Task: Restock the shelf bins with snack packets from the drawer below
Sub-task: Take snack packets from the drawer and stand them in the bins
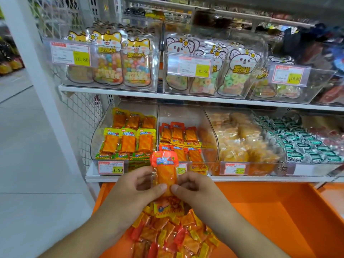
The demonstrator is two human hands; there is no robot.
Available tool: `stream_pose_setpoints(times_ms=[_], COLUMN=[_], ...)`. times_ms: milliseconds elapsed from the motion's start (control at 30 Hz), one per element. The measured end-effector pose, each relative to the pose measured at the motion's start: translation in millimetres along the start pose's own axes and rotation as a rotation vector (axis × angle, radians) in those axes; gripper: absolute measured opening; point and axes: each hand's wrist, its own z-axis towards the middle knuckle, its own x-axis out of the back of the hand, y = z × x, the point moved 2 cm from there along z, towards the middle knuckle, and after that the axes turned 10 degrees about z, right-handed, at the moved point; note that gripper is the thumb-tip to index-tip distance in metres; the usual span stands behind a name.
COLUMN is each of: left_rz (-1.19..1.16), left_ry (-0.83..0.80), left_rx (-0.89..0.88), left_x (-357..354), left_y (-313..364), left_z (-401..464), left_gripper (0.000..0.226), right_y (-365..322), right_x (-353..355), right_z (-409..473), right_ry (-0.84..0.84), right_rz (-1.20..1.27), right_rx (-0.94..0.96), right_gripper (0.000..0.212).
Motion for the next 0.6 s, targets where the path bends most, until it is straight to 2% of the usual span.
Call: stream_pose_setpoints(times_ms=[133, 233, 367, 400, 500, 600], left_rz=[0.075, 0.190, 0.427, 0.485, 0.794, 1.026], left_ry=[0.007, -0.032, 0.013, 0.035, 0.084, 0.096], left_rx=[-0.063, -0.158, -0.292, -0.322, -0.369, -0.374], left_x=[-2.8, -4.5, -0.2, 1.9, 8.7, 11.0], left_y=[3.0, 12.7, 20.8, 23.1, 23.4, 15.2], left_z=[2.2, 6.9, 32.4, 40.7, 65.2, 81.6], left_gripper=[0.030, 0.041, 0.028, 0.033, 0.064, 0.076], right_y=[-1.3, -4.5, -15.9, -19.7, -31.3, -38.4], right_x=[2.0, 5.5, 14.9, 19.5, 38.4, 53.9], right_z=[2.1, 9.3, 31.0, 40.3, 79.9, 124.5], right_ry=[-0.012, -0.016, 0.019, 0.043, 0.154, 0.259], right_rz=[0.087, 0.091, 0.079, 0.090, 0.099, 0.000], right_rx=[-0.009, 0.040, 0.098, 0.103, 0.101, 0.080], right_gripper=[0.018, 0.028, 0.030, 0.034, 0.050, 0.032])
